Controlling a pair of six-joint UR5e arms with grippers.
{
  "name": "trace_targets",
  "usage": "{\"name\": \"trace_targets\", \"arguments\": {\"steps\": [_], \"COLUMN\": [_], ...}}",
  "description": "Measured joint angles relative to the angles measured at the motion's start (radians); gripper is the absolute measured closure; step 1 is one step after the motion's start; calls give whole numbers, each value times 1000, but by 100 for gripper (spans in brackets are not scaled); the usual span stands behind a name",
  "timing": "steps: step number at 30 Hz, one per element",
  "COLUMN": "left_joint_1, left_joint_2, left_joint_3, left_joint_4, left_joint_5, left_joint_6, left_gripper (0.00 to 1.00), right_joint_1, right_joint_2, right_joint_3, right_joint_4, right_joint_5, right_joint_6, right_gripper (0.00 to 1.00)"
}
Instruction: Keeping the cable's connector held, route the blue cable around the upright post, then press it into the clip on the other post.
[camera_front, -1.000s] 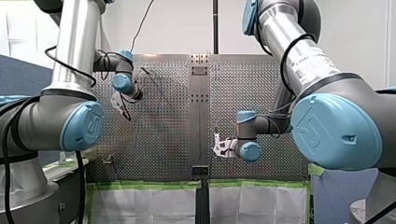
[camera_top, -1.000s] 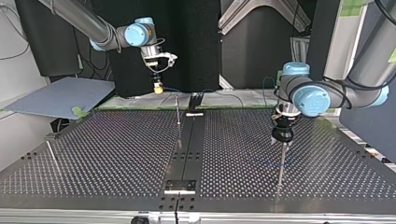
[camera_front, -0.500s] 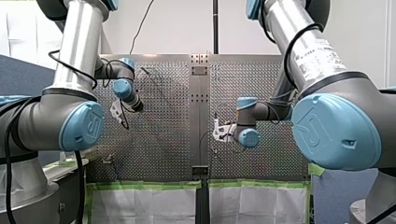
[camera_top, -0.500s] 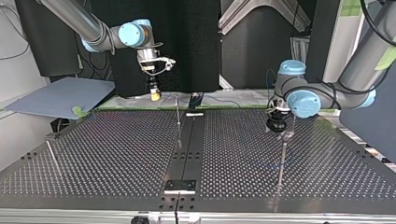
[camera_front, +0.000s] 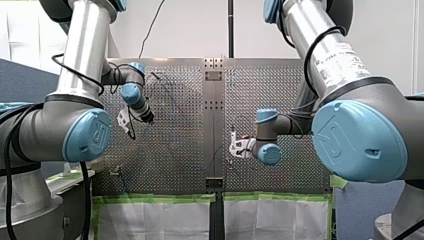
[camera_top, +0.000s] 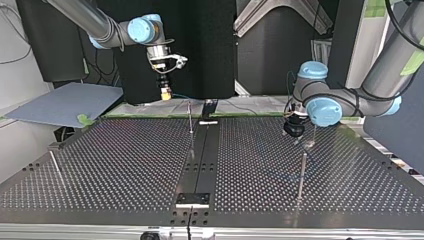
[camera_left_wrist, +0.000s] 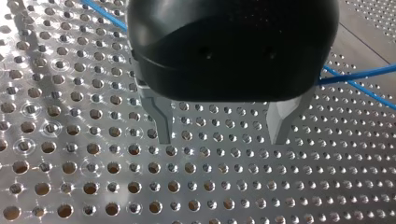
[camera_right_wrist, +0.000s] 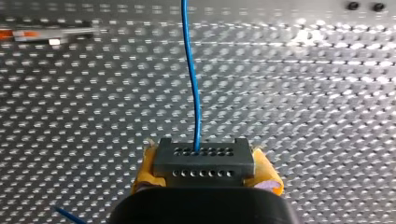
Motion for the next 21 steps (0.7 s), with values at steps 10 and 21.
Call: {"name": "trace_targets", "arguments": {"steps": [10,21], "left_joint_1": [-1,-1], "left_joint_2": [0,0], "left_joint_3": [0,0], "left_joint_4": [2,3], "left_joint_5": [-3,-5], "left_joint_6": [1,-1], "left_gripper": [0,0], "right_joint_1": [1,3], "right_joint_2": [83,170], "right_joint_3": [6,-3], "right_joint_4": [-85,-140], "right_joint_5": [-1,0], "right_joint_6": [7,8], "right_gripper": [100,100]}}
